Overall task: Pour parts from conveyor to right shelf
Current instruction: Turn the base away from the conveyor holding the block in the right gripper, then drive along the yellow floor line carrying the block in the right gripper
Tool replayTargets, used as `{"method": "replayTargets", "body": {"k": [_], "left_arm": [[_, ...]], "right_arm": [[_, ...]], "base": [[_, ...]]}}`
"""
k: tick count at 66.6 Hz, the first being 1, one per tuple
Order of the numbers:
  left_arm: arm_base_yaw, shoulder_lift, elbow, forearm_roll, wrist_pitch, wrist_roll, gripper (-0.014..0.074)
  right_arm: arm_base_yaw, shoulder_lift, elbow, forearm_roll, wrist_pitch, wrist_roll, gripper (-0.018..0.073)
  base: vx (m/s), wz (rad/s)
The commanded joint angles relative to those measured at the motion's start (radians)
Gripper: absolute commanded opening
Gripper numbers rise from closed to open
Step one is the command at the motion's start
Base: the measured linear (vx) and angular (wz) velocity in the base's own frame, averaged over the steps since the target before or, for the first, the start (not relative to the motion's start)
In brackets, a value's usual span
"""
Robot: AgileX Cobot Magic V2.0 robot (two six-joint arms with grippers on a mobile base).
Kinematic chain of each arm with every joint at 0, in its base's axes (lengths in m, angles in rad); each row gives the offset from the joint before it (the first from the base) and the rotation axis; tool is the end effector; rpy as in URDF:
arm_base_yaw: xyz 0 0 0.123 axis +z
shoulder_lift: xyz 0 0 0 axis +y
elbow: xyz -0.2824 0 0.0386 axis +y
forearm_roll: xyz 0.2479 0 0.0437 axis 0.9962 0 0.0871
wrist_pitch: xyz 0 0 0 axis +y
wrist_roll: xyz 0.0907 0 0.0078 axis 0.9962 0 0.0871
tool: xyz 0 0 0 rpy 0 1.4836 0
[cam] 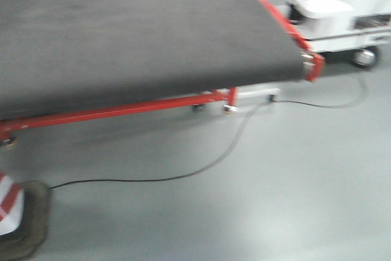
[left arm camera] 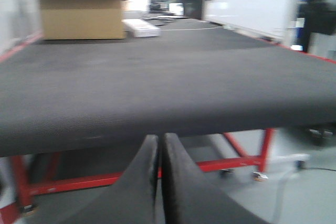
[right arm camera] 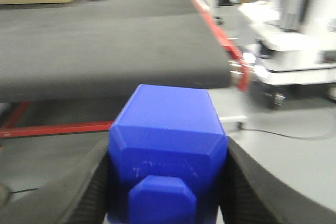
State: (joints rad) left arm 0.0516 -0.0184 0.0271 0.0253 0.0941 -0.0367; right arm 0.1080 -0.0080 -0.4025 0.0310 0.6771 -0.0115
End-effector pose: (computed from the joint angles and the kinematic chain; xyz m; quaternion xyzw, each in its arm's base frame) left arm 0.0561 0.0031 0.1964 -0.0233 0.7122 0.0149 0.7014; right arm 0.0164 0.0036 0.2820 -0.0428 0.7663 0.0461 0.6394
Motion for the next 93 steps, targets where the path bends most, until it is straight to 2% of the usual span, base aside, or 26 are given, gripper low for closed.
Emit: {"method": "replayTargets", "body": {"k": [1, 12, 93], "left_arm": [[-0.007, -0.006, -0.02, -0.006, -0.071, -0.007, -0.0006], [-0.038, -0.006, -0.02, -0.006, -0.071, -0.007, -0.0006], [-0.038, -0.006, -0.02, -0.006, -0.071, -0.007, -0.0006]], "right_arm": [[-0.004, 0.015, -0.025, -0.007, -0.076, -0.002, -0.0005], [-0.004, 0.015, -0.025, -0.007, -0.076, -0.002, -0.0005], [-0.004, 0.015, -0.025, -0.01, -0.076, -0.002, -0.0005]], "base": [[-0.29, -0.69], [-0.29, -0.73], [-0.22, -0.75]]}}
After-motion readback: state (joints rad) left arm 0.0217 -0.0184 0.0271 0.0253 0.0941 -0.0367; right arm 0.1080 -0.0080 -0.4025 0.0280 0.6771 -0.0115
